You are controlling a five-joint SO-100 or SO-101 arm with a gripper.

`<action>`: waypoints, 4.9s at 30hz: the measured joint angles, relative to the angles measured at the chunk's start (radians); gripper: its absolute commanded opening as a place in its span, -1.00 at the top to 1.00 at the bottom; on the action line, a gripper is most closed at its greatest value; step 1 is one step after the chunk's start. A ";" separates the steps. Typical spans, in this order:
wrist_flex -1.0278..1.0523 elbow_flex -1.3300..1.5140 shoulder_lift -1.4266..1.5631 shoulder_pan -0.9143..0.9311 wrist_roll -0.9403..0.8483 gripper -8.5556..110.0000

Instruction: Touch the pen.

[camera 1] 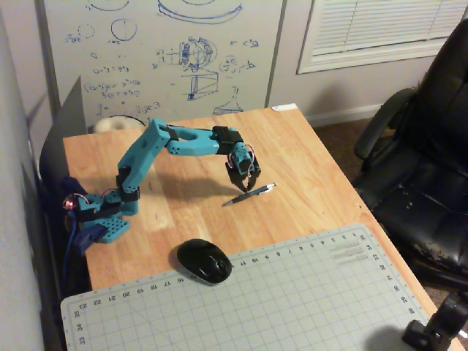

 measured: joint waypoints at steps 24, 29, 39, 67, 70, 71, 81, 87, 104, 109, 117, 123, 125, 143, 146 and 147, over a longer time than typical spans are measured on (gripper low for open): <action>0.000 0.000 0.005 0.000 0.000 0.85; 0.000 0.000 0.005 0.000 0.000 0.85; 0.000 0.000 0.005 0.000 0.000 0.85; 0.000 -0.002 -0.023 0.044 -0.071 0.85; 0.000 -0.002 -0.023 0.044 -0.071 0.85; 0.000 -0.002 -0.023 0.044 -0.071 0.85; 0.012 -0.002 -0.023 0.044 -0.071 0.85; 0.098 -0.020 -0.023 0.048 -0.071 0.85; 0.141 -0.020 -0.021 0.049 -0.071 0.85; 0.141 -0.020 -0.021 0.003 -0.071 0.85; 0.141 -0.020 -0.021 -0.018 -0.071 0.85; 0.141 -0.058 -0.021 -0.018 -0.071 0.85; 0.141 -0.094 -0.021 -0.018 -0.071 0.85; 0.141 -0.147 -0.071 -0.020 -0.071 0.85; 0.141 -0.147 -0.071 -0.020 -0.071 0.85; 0.141 -0.147 -0.071 -0.020 -0.071 0.85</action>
